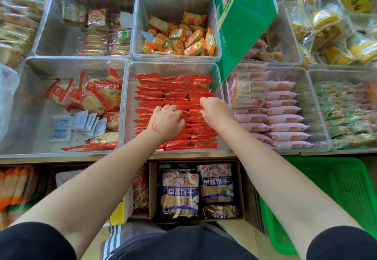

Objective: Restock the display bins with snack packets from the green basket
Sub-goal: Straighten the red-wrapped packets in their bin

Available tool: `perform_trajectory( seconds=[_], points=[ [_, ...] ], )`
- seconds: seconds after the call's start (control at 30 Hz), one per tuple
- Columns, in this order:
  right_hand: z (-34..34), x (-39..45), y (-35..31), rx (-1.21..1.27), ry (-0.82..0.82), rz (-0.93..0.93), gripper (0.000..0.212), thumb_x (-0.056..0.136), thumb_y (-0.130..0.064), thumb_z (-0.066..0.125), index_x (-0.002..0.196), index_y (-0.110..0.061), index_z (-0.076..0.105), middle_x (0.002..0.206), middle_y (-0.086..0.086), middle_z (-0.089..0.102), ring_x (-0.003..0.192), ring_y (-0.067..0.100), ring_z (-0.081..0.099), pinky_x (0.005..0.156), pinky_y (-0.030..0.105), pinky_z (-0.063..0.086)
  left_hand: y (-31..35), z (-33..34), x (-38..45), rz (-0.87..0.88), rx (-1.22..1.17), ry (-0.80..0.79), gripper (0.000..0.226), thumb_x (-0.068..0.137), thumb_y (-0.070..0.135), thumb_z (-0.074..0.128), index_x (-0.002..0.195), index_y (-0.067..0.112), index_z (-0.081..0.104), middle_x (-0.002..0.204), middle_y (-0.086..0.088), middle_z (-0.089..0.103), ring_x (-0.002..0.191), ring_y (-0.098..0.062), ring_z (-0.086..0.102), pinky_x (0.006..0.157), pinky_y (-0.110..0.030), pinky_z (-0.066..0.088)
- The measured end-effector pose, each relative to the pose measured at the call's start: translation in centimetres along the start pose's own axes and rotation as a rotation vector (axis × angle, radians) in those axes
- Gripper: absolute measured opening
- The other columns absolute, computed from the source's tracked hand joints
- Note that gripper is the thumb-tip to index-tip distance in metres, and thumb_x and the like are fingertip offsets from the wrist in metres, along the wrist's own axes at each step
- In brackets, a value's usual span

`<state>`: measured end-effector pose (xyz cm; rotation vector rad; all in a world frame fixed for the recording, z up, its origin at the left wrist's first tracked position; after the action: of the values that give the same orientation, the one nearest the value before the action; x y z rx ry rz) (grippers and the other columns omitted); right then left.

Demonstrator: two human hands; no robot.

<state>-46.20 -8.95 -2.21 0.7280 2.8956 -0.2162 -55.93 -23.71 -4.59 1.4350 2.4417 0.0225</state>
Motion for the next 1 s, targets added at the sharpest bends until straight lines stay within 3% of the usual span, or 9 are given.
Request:
perform_trajectory(
  seconds=[0.13, 0.3, 0.4, 0.53, 0.7, 0.9, 1.0],
  points=[
    [0.5, 0.4, -0.4, -0.060, -0.094, -0.033, 0.011, 0.095, -0.008, 0.053, 0.104, -0.009, 0.060, 0.103, 0.010, 0.057, 0.096, 0.033, 0.061, 0.077, 0.040, 0.047, -0.2, 0.6, 0.3, -0.018, 0.002, -0.058, 0.051, 0.100, 0.043, 0.031, 0.140, 0.016, 0.047, 0.142, -0.002, 0.047, 0.133, -0.022, 0.041, 0.107, -0.041, 0.033],
    [0.2, 0.8, -0.5, -0.206, -0.212, -0.076, 0.028, 0.092, 0.002, 0.049, 0.112, -0.008, 0.064, 0.113, 0.009, 0.062, 0.106, 0.031, 0.062, 0.085, 0.040, 0.050, -0.6, 0.8, 0.9, -0.042, -0.014, -0.070, 0.054, 0.100, 0.045, 0.031, 0.143, 0.015, 0.043, 0.145, -0.003, 0.044, 0.135, -0.023, 0.040, 0.111, -0.043, 0.030],
    [-0.1, 1.2, -0.4, -0.127, -0.163, -0.068, 0.021, 0.093, -0.001, 0.047, 0.107, -0.009, 0.061, 0.108, 0.010, 0.062, 0.100, 0.033, 0.063, 0.077, 0.040, 0.048, -0.4, 0.8, 0.9, -0.034, -0.040, -0.033, 0.051, 0.099, 0.043, 0.035, 0.139, 0.015, 0.047, 0.139, -0.005, 0.049, 0.130, -0.024, 0.044, 0.109, -0.042, 0.032],
    [0.1, 1.7, -0.3, -0.012, -0.003, -0.036, 0.014, 0.093, 0.000, 0.046, 0.100, -0.007, 0.056, 0.098, 0.011, 0.062, 0.088, 0.034, 0.061, 0.066, 0.034, 0.038, -0.8, 0.1, 0.7, -0.044, -0.060, 0.164, 0.038, 0.096, 0.030, 0.042, 0.128, 0.015, 0.057, 0.130, -0.004, 0.054, 0.119, -0.025, 0.049, 0.098, -0.041, 0.037],
    [0.8, 2.0, -0.4, -0.073, -0.032, -0.037, 0.012, 0.092, -0.005, 0.056, 0.103, -0.010, 0.059, 0.103, 0.008, 0.061, 0.096, 0.029, 0.061, 0.077, 0.037, 0.044, -1.5, 0.4, 1.0, 0.037, 0.032, 0.064, 0.041, 0.100, 0.034, 0.035, 0.130, 0.018, 0.058, 0.143, -0.003, 0.047, 0.128, -0.022, 0.044, 0.102, -0.041, 0.034],
    [0.4, 1.9, -0.6, -0.161, -0.156, -0.083, 0.022, 0.095, -0.006, 0.052, 0.111, -0.013, 0.065, 0.113, 0.009, 0.057, 0.110, 0.029, 0.053, 0.091, 0.040, 0.044, -2.3, 1.1, 1.8, -0.023, 0.024, -0.018, 0.055, 0.100, 0.045, 0.029, 0.146, 0.017, 0.040, 0.157, 0.002, 0.029, 0.142, -0.016, 0.027, 0.110, -0.046, 0.029],
    [-0.2, 2.1, -0.8, -0.168, -0.158, -0.089, 0.022, 0.094, -0.007, 0.052, 0.110, -0.014, 0.066, 0.112, 0.008, 0.059, 0.109, 0.029, 0.054, 0.091, 0.040, 0.044, -1.9, 0.5, 2.4, -0.033, 0.016, -0.024, 0.053, 0.100, 0.046, 0.029, 0.138, 0.017, 0.051, 0.151, 0.001, 0.038, 0.137, -0.018, 0.035, 0.107, -0.045, 0.031]
  ],
)
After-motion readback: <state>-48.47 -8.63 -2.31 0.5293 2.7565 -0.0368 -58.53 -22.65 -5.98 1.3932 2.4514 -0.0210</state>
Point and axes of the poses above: each hand's wrist, its own x-axis towards the middle knuckle, its own z-axis out of the palm, y = z × x, the point moved 1 cm from there along x, towards the middle knuckle
